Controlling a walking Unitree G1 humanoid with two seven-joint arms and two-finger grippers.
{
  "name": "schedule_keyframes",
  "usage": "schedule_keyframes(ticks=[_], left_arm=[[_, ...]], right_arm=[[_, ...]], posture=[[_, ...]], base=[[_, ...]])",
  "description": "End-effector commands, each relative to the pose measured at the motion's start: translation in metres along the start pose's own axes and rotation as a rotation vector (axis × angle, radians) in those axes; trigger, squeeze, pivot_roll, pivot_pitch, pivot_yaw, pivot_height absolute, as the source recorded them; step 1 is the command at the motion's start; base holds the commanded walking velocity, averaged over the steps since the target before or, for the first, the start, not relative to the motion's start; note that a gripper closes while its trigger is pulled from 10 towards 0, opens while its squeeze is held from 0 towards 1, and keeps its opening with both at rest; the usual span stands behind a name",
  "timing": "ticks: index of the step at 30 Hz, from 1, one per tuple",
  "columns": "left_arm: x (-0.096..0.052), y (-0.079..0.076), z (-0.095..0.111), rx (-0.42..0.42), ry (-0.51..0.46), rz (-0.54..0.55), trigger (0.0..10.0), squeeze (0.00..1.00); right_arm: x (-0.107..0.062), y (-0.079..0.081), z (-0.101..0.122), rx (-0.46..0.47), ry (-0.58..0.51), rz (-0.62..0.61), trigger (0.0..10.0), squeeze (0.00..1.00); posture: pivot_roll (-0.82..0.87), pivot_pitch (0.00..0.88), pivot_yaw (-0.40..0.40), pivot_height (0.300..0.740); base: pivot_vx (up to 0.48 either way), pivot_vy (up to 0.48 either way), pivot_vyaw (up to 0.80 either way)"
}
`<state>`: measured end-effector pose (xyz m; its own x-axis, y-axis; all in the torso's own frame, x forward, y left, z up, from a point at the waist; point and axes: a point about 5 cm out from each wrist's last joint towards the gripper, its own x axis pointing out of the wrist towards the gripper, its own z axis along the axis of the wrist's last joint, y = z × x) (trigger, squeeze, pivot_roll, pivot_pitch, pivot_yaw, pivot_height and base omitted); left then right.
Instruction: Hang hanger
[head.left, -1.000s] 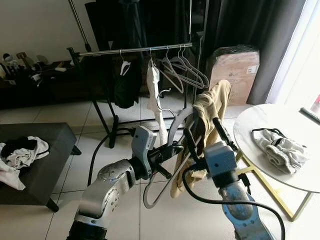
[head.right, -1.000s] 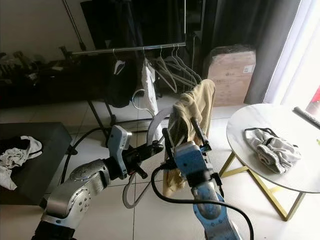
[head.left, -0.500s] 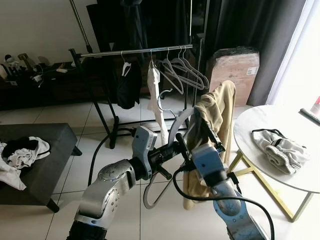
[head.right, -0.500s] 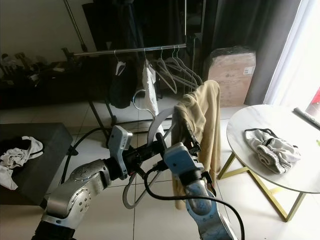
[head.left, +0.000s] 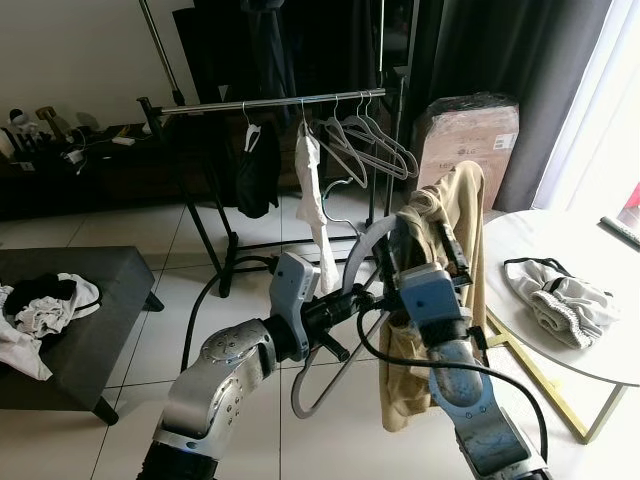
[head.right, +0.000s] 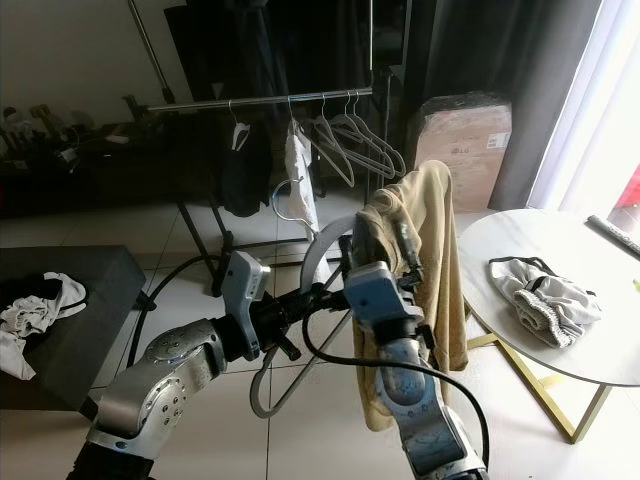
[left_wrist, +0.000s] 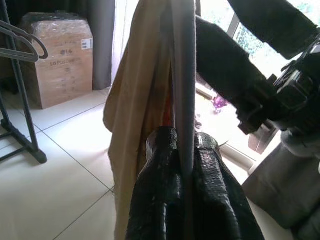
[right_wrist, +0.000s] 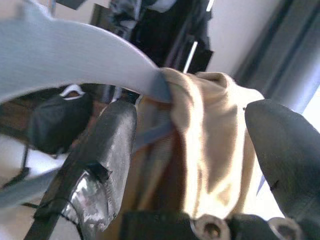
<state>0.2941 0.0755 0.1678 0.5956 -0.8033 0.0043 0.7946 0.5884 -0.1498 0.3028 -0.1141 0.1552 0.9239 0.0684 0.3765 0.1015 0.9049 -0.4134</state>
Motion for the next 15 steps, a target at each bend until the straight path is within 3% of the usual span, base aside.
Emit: schedule_keyframes(ticks=[1,6,14,15], left_arm=[[0.000,-0.005,0.016,0.047,-0.059,-0.028,10.0,0.00],[0.000,-0.005,0.017,0.049,-0.060,-0.031,10.0,0.00],[-0.001,-0.011,0.018,0.050,-0.061,-0.052,10.0,0.00],[-0.001,-0.013,0.018,0.048,-0.060,-0.054,10.0,0.00]], right_arm=[[-0.002,-0.002,-0.004,0.007,0.030,-0.016,10.0,0.00],[-0.004,-0.001,-0.019,0.015,0.111,-0.014,10.0,0.00],[0.006,0.003,-0.021,0.007,0.100,0.000,10.0,0.00],[0.009,0.002,-0.021,0.003,0.091,-0.003,7.2,0.00]], posture=[[-0.05,0.046,0.069,0.740],[-0.05,0.047,0.069,0.740],[-0.04,0.042,0.070,0.740],[-0.03,0.039,0.069,0.740]], base=[[0.000,0.000,0.00],[0.000,0.000,0.00],[0.000,0.000,0.00],[0.000,0.000,0.00]])
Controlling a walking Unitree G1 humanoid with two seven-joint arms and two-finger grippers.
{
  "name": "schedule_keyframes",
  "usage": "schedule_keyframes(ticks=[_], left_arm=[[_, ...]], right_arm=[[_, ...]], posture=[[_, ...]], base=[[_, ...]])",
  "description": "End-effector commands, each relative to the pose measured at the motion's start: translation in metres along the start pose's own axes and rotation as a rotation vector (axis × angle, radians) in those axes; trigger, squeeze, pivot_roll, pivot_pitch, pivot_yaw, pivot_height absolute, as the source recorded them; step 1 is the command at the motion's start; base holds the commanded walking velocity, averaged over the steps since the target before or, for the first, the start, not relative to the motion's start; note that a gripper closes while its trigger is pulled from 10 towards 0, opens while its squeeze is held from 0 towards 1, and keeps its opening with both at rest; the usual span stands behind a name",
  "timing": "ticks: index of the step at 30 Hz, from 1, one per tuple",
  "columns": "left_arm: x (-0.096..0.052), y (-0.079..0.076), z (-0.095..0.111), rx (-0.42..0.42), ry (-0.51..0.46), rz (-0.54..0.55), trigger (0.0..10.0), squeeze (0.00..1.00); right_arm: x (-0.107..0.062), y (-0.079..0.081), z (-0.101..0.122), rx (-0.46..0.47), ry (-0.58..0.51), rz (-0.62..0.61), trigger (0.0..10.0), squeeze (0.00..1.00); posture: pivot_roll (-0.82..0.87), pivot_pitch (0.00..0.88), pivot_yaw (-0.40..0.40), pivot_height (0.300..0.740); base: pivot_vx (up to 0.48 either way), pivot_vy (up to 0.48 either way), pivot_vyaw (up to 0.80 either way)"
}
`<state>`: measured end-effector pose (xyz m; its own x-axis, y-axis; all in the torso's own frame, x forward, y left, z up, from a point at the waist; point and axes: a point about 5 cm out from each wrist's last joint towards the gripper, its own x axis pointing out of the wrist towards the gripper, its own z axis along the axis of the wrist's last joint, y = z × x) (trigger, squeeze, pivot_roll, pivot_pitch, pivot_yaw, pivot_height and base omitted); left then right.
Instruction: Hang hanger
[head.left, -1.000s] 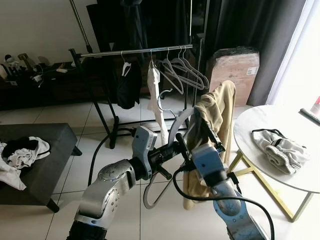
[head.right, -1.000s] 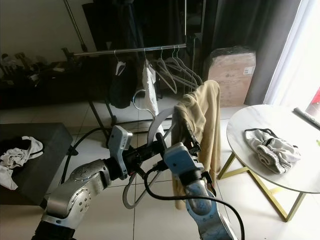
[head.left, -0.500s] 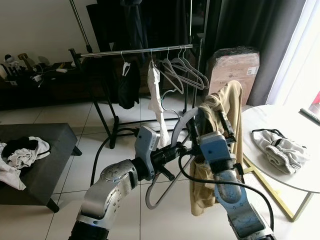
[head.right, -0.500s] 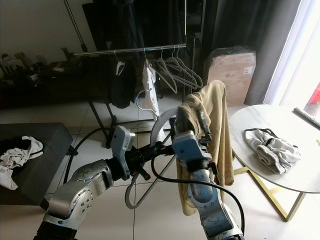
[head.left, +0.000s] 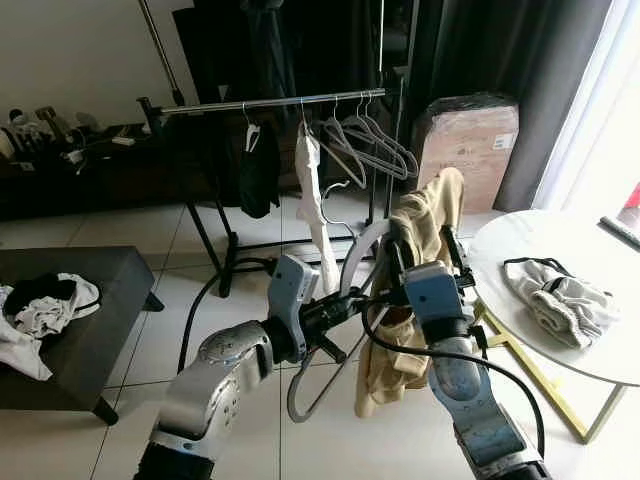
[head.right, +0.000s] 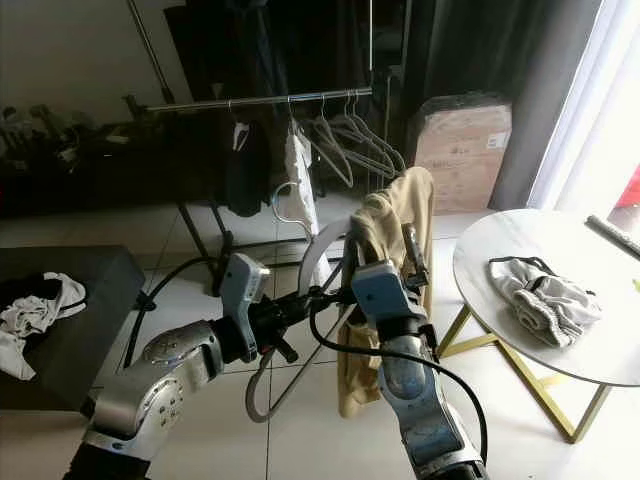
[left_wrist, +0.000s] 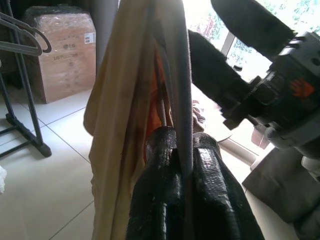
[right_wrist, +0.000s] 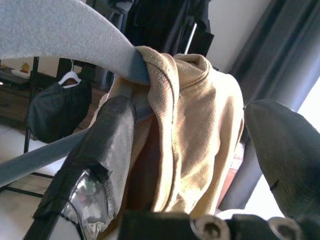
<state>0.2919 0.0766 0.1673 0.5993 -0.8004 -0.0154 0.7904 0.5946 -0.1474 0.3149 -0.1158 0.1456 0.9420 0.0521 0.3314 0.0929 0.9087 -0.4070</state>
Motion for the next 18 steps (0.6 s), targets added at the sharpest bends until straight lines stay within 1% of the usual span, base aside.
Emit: schedule_keyframes(ticks=[1,3,7,8,9,10,11,14,17,18], left_arm=[[0.001,-0.012,0.018,0.046,-0.079,-0.062,10.0,0.00],[0.001,-0.012,0.019,0.047,-0.079,-0.064,10.0,0.00],[0.001,-0.012,0.020,0.048,-0.080,-0.064,10.0,0.00],[0.001,-0.012,0.021,0.050,-0.081,-0.064,10.0,0.00],[0.001,-0.012,0.021,0.051,-0.082,-0.065,10.0,0.00],[0.001,-0.012,0.021,0.051,-0.082,-0.065,10.0,0.00],[0.001,-0.012,0.022,0.051,-0.083,-0.065,10.0,0.00],[0.001,-0.013,0.022,0.050,-0.084,-0.068,10.0,0.00],[0.001,-0.013,0.022,0.050,-0.084,-0.069,10.0,0.00],[0.001,-0.013,0.022,0.050,-0.084,-0.068,10.0,0.00]], right_arm=[[0.003,-0.002,-0.007,-0.006,0.036,-0.012,7.2,0.00],[0.006,-0.004,-0.008,-0.015,0.038,-0.025,0.0,0.00],[0.008,-0.005,-0.012,-0.023,0.064,-0.040,0.0,0.00],[0.008,-0.003,-0.015,-0.031,0.089,-0.032,4.0,0.00],[0.008,-0.001,-0.017,-0.035,0.104,-0.024,9.7,0.00],[0.008,-0.001,-0.017,-0.035,0.104,-0.024,9.7,0.00],[0.008,0.000,-0.018,-0.039,0.111,-0.020,10.0,0.00],[0.007,0.002,-0.021,-0.047,0.130,-0.015,10.0,0.00],[0.004,0.002,-0.030,-0.069,0.184,0.003,10.0,0.00],[0.003,0.003,-0.033,-0.089,0.201,0.014,10.0,0.00]], posture=[[-0.03,0.039,0.069,0.740],[-0.03,0.038,0.070,0.740],[-0.03,0.037,0.071,0.740],[-0.03,0.038,0.073,0.740],[-0.03,0.038,0.073,0.740],[-0.03,0.038,0.073,0.740],[-0.03,0.037,0.074,0.740],[-0.03,0.038,0.075,0.740],[-0.03,0.038,0.075,0.740],[-0.03,0.039,0.075,0.740]], base=[[0.000,0.000,0.00],[0.000,0.000,0.00],[0.000,0.000,0.00],[0.000,0.000,0.00],[0.000,0.000,0.00],[0.000,0.000,0.00],[0.000,0.000,0.00],[0.000,0.000,0.00],[0.000,0.000,0.00],[0.000,0.000,0.00]])
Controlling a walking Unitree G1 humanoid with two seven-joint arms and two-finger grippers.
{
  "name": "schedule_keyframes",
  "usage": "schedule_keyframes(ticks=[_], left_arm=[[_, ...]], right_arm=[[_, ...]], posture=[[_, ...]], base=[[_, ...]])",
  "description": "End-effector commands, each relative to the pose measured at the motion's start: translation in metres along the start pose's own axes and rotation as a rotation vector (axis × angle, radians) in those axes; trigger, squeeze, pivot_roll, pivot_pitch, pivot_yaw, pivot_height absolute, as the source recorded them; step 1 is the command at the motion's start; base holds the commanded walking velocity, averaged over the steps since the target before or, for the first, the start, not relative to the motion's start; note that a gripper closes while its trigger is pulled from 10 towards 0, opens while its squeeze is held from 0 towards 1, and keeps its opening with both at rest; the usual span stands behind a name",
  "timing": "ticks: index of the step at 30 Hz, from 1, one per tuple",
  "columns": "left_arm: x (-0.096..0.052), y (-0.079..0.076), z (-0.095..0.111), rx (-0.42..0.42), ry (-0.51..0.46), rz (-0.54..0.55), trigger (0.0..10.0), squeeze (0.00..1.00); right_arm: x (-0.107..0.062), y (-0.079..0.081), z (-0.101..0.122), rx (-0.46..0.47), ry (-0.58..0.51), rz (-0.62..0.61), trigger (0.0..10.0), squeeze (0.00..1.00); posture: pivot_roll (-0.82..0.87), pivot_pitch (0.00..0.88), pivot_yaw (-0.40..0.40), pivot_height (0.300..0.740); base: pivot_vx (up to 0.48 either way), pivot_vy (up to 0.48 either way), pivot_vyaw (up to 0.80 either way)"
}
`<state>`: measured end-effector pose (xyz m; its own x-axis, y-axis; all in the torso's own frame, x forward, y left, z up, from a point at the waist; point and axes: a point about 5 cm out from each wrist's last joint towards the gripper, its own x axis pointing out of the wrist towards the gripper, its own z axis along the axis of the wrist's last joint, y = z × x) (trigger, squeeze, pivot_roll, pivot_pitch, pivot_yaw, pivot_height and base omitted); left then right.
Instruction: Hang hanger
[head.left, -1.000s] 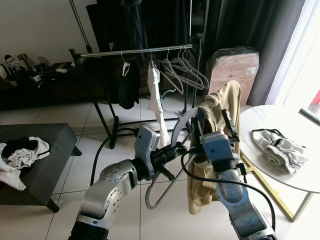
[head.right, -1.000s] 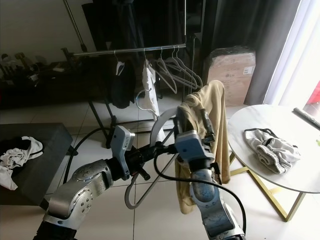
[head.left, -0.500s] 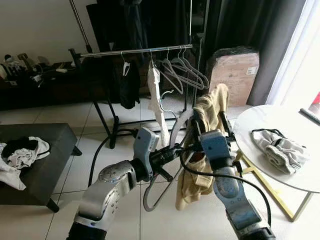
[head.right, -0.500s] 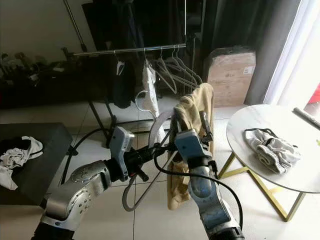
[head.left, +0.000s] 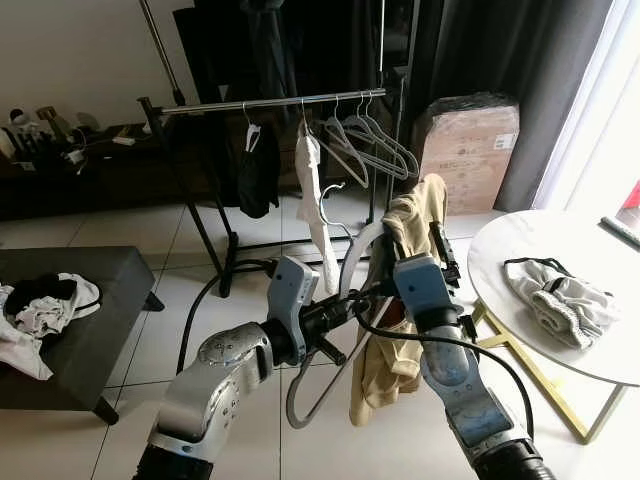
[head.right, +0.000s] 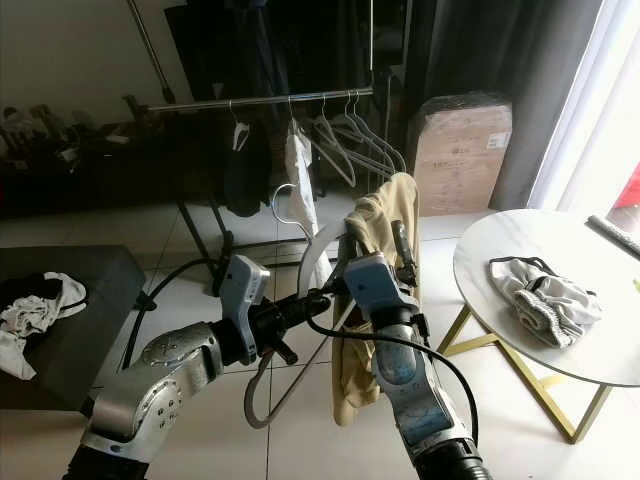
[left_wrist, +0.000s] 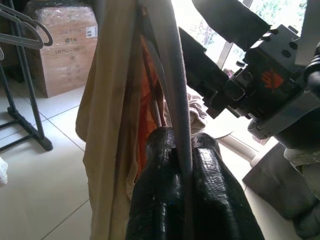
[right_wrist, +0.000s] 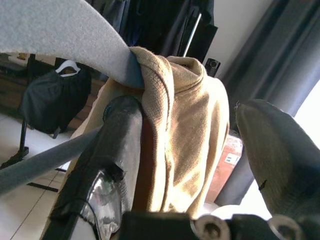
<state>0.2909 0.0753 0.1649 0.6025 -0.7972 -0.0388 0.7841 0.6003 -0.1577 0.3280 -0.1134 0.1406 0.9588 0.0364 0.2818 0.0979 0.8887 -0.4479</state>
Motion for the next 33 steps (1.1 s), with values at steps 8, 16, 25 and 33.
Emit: schedule_keyframes(ticks=[8,16,25,33], left_arm=[[0.000,-0.009,0.027,0.071,-0.111,-0.065,10.0,0.00],[-0.004,-0.006,0.032,0.059,-0.146,-0.062,10.0,0.00],[0.000,-0.009,0.041,0.060,-0.187,-0.096,10.0,0.00],[0.002,-0.009,0.042,0.067,-0.189,-0.099,10.0,0.00]], right_arm=[[-0.010,-0.001,-0.030,-0.044,0.166,0.021,10.0,0.00],[-0.015,-0.005,-0.001,0.090,-0.010,-0.005,10.0,0.00],[-0.018,0.010,0.003,0.055,-0.017,0.109,10.0,0.00],[-0.021,0.016,-0.001,0.004,0.006,0.150,2.0,0.00]], posture=[[-0.03,0.036,0.076,0.740],[-0.04,0.036,0.077,0.740],[-0.04,0.026,0.076,0.740],[-0.04,0.021,0.078,0.740]], base=[[0.000,0.000,0.00],[0.000,0.000,0.00],[0.000,0.000,0.00],[0.000,0.000,0.00]])
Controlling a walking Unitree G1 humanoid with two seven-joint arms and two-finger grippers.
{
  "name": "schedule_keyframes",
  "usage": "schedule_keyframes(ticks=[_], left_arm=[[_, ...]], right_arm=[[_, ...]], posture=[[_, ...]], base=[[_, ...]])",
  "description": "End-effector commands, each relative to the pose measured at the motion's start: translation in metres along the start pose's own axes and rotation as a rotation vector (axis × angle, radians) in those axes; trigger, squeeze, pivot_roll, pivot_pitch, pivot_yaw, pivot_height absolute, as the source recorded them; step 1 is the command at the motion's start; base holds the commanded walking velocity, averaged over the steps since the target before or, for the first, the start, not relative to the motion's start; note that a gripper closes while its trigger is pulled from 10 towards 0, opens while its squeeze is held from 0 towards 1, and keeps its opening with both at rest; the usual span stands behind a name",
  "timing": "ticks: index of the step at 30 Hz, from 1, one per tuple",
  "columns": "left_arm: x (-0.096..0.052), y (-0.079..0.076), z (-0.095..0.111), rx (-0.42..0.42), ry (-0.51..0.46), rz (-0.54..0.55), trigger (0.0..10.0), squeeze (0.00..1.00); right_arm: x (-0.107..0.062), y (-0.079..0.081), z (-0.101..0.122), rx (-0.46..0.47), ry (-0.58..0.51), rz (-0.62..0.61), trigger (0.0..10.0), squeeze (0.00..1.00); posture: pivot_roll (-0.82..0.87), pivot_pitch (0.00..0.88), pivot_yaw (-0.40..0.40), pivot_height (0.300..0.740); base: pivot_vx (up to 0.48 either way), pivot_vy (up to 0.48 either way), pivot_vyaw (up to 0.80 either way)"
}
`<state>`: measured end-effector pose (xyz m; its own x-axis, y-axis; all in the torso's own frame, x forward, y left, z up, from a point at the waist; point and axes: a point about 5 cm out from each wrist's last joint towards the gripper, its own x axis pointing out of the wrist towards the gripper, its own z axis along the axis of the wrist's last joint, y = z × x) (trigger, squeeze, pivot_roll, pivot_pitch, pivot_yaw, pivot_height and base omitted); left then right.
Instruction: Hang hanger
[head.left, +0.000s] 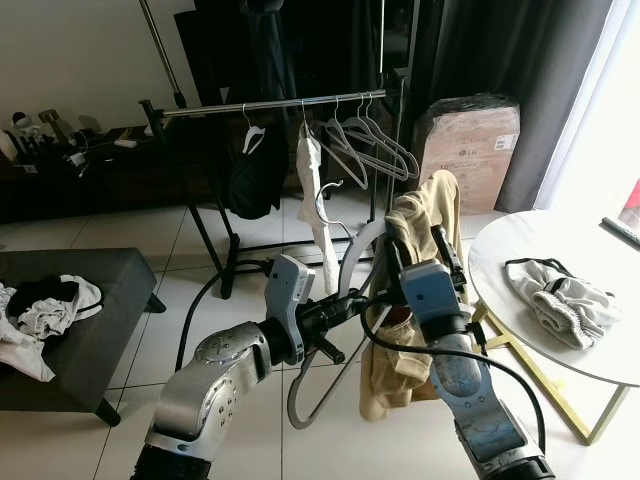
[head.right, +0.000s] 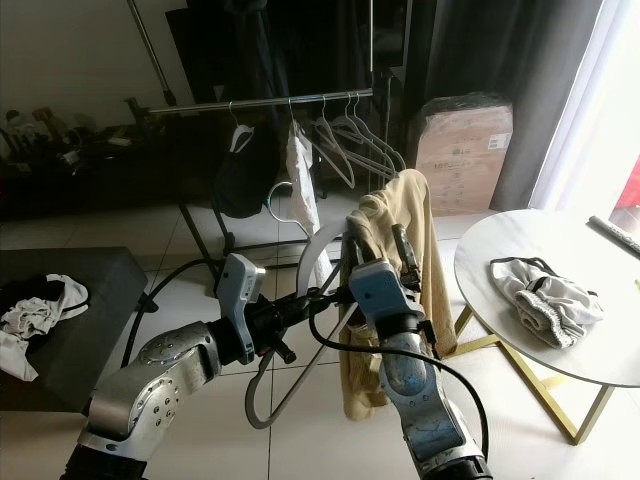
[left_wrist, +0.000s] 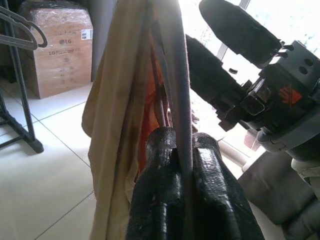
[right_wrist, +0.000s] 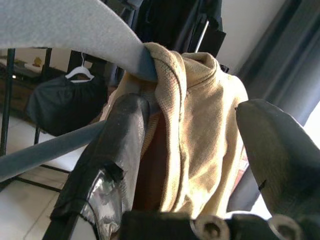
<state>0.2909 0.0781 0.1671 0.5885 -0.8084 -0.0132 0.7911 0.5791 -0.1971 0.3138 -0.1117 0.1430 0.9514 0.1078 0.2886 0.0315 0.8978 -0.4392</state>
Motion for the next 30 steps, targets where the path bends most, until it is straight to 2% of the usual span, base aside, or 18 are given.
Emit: schedule_keyframes(ticks=[1,2,3,30], left_arm=[[0.0053,-0.0118,0.0388,0.109,-0.164,-0.081,10.0,0.00],[0.0053,-0.0118,0.0388,0.110,-0.163,-0.081,10.0,0.00],[0.0054,-0.0117,0.0389,0.110,-0.163,-0.081,10.0,0.00],[0.0052,-0.0154,0.0405,0.106,-0.169,-0.101,10.0,0.00]], right_arm=[[-0.0067,0.0167,-0.0080,-0.027,0.049,0.087,2.0,0.00],[-0.0064,0.0166,-0.0082,-0.029,0.049,0.086,2.0,0.00],[-0.0061,0.0167,-0.0086,-0.027,0.053,0.088,0.0,0.00],[-0.0072,0.0231,-0.0164,-0.011,0.108,0.131,0.0,0.00]], posture=[[-0.04,0.021,0.078,0.740],[-0.04,0.021,0.078,0.740],[-0.04,0.019,0.078,0.740],[-0.03,0.020,0.078,0.740]], base=[[0.000,0.000,0.00],[0.000,0.000,0.00],[0.000,0.000,0.00],[0.000,0.000,0.00]])
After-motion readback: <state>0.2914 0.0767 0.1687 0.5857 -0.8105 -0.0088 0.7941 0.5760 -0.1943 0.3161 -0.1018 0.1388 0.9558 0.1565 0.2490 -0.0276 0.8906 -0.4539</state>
